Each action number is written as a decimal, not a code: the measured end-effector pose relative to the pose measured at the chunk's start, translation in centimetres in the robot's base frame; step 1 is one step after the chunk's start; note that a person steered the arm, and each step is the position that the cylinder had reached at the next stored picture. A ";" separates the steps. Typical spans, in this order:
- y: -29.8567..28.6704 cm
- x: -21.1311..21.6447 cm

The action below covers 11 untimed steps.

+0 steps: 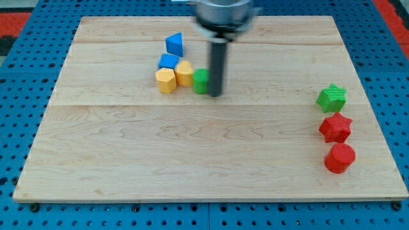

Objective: Push the blue triangle towards the group of blocks

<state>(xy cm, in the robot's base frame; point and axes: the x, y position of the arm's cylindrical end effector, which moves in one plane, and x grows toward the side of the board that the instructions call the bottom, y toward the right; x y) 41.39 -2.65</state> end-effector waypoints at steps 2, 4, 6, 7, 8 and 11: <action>7.0 -1.4; 3.1 -13.1; -4.0 -18.1; -3.5 -14.6; -3.2 -13.3; 13.0 -13.5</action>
